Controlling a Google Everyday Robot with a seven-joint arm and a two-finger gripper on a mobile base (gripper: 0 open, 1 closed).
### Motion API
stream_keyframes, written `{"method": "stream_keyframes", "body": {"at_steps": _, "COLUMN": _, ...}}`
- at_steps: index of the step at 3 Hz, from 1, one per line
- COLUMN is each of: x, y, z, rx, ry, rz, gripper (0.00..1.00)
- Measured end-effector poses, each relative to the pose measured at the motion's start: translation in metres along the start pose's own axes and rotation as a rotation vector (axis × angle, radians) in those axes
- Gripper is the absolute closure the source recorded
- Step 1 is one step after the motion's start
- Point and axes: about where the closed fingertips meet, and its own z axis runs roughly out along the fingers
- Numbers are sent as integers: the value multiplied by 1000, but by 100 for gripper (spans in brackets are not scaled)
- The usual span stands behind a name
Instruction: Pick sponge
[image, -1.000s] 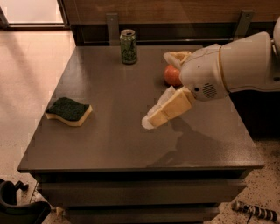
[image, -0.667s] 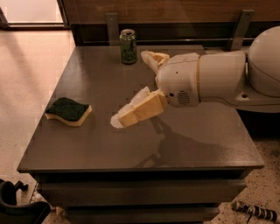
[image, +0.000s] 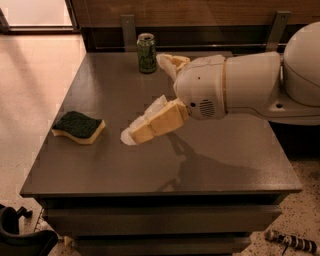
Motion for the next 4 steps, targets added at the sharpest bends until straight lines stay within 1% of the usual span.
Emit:
{"method": "stream_keyframes", "body": {"at_steps": 1, "x": 9, "y": 0, "z": 18, "rx": 5, "ry": 5, "rz": 29, "gripper": 0}}
{"method": "stream_keyframes", "body": {"at_steps": 2, "x": 26, "y": 0, "z": 63, "rx": -6, "ry": -16, "rz": 73, "gripper": 0}}
{"method": "stream_keyframes", "body": {"at_steps": 3, "x": 42, "y": 10, "z": 103, "rx": -13, "ry": -38, "rz": 72, "gripper": 0}}
{"method": "stream_keyframes", "body": {"at_steps": 4, "x": 63, "y": 17, "z": 148, "rx": -24, "ry": -82, "rz": 57, "gripper": 0}}
